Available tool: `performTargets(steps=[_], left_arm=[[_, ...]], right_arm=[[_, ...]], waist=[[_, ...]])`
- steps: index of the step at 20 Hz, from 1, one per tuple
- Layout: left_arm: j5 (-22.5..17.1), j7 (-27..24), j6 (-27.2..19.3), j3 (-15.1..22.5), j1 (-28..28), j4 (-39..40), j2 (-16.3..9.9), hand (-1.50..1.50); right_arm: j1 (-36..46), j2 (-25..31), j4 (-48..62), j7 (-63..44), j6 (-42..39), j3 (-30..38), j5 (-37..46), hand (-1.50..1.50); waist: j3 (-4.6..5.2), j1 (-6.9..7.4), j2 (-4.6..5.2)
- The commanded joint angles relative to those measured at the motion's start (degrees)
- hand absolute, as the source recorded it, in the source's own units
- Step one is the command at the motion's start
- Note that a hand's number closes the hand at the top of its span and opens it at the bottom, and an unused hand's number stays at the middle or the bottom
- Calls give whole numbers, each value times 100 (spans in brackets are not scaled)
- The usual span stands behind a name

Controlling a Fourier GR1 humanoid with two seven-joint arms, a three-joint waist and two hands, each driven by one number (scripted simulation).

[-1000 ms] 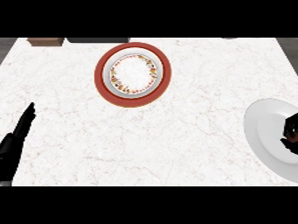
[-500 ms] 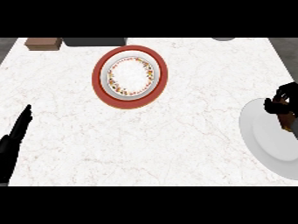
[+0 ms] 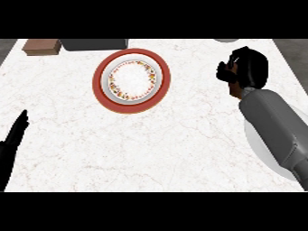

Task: Pick the sweet potato from the plate and place it in the plate

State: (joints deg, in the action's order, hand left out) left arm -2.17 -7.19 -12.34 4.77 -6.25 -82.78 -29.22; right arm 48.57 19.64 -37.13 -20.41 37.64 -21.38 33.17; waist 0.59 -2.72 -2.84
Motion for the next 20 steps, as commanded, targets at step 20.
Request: performTargets(steps=[20], left_arm=[[350, 33, 167, 116, 291, -282, 267, 0]], right_arm=[[2534, -1957, -104, -3661, -1157, -332, 868, 150]], waist=[[-55, 592, 342]])
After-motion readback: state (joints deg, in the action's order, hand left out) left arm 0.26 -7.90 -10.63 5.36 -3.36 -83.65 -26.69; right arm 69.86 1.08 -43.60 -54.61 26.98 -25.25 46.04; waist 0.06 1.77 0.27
